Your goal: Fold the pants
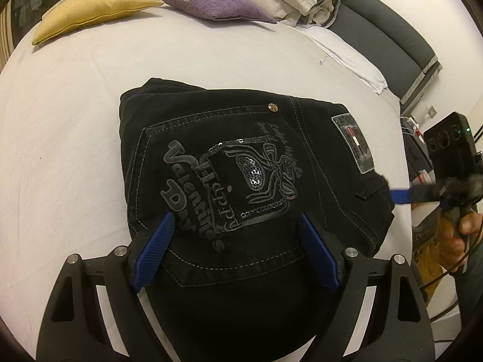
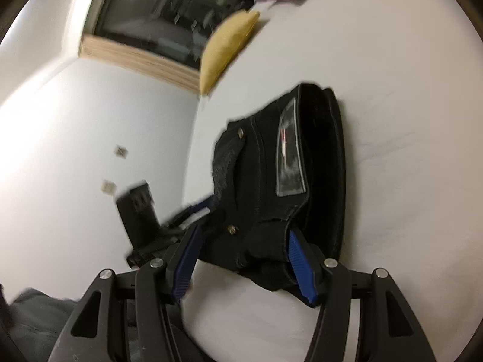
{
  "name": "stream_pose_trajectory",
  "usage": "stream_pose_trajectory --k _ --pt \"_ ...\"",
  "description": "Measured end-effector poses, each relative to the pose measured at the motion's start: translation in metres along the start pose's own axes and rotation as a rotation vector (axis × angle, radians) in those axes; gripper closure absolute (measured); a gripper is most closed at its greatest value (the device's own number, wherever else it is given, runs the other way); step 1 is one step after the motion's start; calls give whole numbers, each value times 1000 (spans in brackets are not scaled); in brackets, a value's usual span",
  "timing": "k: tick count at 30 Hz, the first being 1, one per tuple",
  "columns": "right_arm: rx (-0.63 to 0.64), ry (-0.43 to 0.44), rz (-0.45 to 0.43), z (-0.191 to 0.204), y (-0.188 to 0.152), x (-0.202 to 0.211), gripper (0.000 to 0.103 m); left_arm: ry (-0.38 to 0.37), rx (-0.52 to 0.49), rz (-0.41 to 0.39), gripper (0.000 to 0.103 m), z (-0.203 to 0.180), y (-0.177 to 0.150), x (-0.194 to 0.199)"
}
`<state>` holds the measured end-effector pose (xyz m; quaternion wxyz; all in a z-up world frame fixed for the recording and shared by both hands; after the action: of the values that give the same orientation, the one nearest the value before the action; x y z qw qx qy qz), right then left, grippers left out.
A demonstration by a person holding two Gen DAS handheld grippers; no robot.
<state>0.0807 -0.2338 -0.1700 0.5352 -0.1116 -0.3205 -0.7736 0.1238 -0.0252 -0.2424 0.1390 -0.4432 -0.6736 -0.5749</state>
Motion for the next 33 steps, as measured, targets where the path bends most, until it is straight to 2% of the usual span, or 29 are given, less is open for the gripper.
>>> stream_pose_trajectory --k 3,4,11,14,17,19,25,29,31,33 --pt "43 -44 37 3 -4 -5 75 -1 -6 2 19 0 0 1" --pt "55 -33 20 8 -3 0 79 -3 -7 1 19 1 0 1" --pt "144 18 -43 54 -4 22 86 -9 0 3 15 1 2 -1" --pt "116 -5 -51 43 -11 24 86 -6 -6 3 15 0 2 -2" --pt "-14 -114 -18 -13 -27 20 86 -6 -24 8 15 -3 2 -3" --pt "-143 -137 -33 -46 -35 25 86 -11 -31 15 15 -6 1 -4" --pt "-172 -346 -76 -59 -32 61 84 4 -37 18 14 -7 4 -8" --pt "-73 -174 -166 1 -11 71 84 2 -32 10 14 -6 4 -8" --pt "-45 -74 -166 26 -5 58 83 3 -37 11 14 -7 4 -10" --pt "-67 -27 -129 29 -8 34 83 -1 -40 13 14 -6 4 -10"
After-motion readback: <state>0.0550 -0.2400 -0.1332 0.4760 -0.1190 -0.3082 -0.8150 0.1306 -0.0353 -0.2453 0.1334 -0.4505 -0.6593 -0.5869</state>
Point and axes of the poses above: each gripper's, at about its wrist camera, not at the fingertips, and x roughly against the way its jaws point, z to its left, y to its top, the point moved 6 cm from there along -x, roughly the way its jaws point, and after that the axes turned 9 degrees about -z, right-handed, at the moved point
